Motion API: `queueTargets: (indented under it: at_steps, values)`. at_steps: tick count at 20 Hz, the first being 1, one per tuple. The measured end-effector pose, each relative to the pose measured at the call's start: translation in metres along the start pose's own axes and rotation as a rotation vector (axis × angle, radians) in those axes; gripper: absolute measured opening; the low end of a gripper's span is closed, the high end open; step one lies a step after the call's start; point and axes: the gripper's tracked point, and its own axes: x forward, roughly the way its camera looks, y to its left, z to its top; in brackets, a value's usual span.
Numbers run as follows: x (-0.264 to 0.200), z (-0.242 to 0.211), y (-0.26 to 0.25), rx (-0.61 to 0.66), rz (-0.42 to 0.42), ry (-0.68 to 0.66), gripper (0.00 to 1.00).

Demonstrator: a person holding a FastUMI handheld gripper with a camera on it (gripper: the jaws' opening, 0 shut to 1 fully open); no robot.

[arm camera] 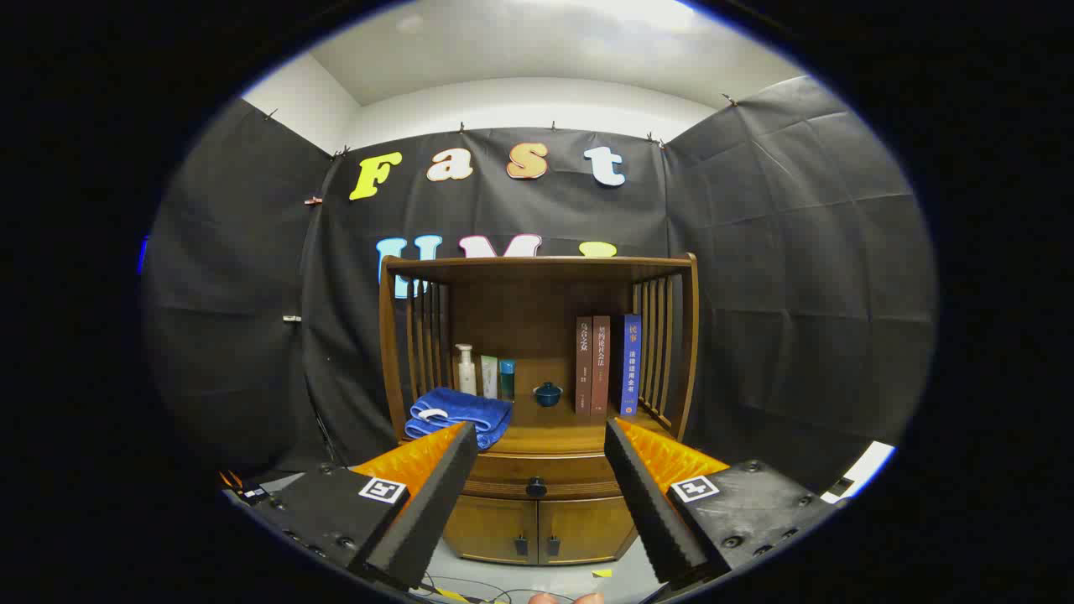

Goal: Pull open the drawer, take out the items inside it, and place them on the countertop above the cabinet.

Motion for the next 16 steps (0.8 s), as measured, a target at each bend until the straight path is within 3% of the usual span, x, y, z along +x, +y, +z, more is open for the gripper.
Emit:
queueTargets:
  at_steps: [16]
  values:
    - [-0.0015,-0.0018,-0.0047,0.009,-0.003,0.006,0.99]
